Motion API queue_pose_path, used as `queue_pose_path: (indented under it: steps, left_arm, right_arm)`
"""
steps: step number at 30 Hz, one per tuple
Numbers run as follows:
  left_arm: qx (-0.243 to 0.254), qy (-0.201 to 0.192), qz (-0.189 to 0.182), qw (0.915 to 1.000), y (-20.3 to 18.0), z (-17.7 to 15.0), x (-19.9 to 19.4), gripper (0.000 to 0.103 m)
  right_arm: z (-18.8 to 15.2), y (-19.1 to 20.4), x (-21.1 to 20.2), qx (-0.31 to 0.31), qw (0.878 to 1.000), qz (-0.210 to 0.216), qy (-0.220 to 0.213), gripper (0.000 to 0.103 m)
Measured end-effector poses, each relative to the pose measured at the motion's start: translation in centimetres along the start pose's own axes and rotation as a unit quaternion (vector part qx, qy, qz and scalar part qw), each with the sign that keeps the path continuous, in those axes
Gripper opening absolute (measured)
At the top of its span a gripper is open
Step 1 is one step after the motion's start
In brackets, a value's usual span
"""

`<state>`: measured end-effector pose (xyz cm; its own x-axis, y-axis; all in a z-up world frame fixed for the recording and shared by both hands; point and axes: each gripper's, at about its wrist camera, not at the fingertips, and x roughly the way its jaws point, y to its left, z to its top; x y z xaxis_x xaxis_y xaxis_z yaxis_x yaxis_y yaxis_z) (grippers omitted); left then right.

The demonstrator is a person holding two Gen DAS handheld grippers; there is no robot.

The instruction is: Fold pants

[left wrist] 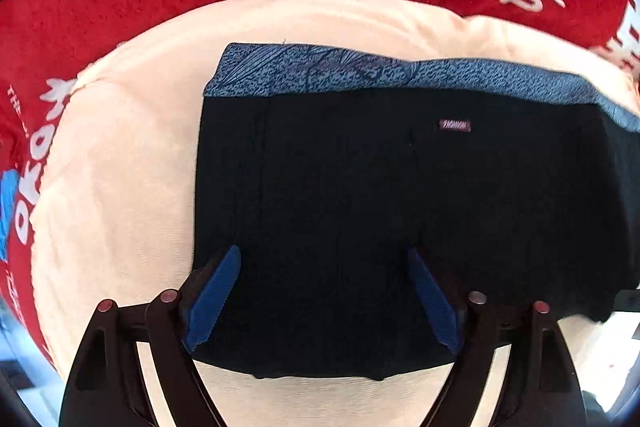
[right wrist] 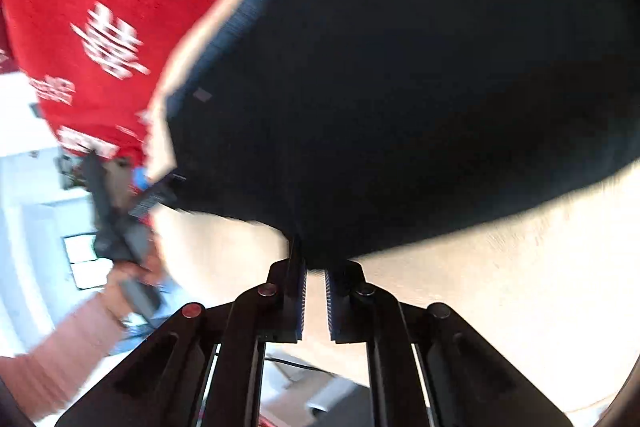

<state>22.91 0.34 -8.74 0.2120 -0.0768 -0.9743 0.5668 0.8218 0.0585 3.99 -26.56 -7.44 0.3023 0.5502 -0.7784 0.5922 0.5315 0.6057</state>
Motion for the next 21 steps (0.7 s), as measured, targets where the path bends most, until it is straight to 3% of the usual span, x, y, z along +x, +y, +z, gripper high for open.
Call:
queue_pose_path:
  steps: [3, 5, 8, 11, 16, 19, 21]
  left_arm:
    - [0.012, 0.004, 0.014, 0.9998, -0.5, -0.4, -0.4, 0.087]
    - [0.002, 0.012, 0.028, 0.9995, -0.8, -0.3, -1.1, 0.087]
    - [0.005, 0.001, 0.035, 0.9994, -2.4, -0.1, -2.7, 0.087]
    - [0.016, -0.014, 0.019, 0.9996, -5.2, 0.6, -4.0, 0.087]
    - [0.046, -0.020, -0.042, 0.9979, -13.7, 1.2, -3.8, 0.087]
    - [0.085, -0.011, -0.073, 0.9937, -19.2, 0.2, -3.3, 0.087]
    - [0.107, -0.006, -0.059, 0.9925, -21.3, -1.2, -2.6, 0.087]
  right_arm:
    - [-0.5, -0.7, -0.4, 0.015, 1.000, 0.016, 0.010, 0.011]
    - [-0.8, -0.5, -1.7, 0.008, 1.000, -0.011, 0.026, 0.015]
    - [-0.1, 0.5, -4.9, -0.035, 0.999, -0.030, -0.014, 0.016]
    - [2.9, 2.1, -7.2, -0.088, 0.990, -0.088, -0.067, 0.016]
    - [6.2, 0.1, -5.6, -0.095, 0.980, -0.165, -0.058, 0.021]
    - [5.1, 0.0, -6.1, -0.064, 0.987, -0.131, -0.069, 0.021]
    - [3.7, -0.5, -7.4, -0.041, 0.990, -0.108, -0.077, 0.042]
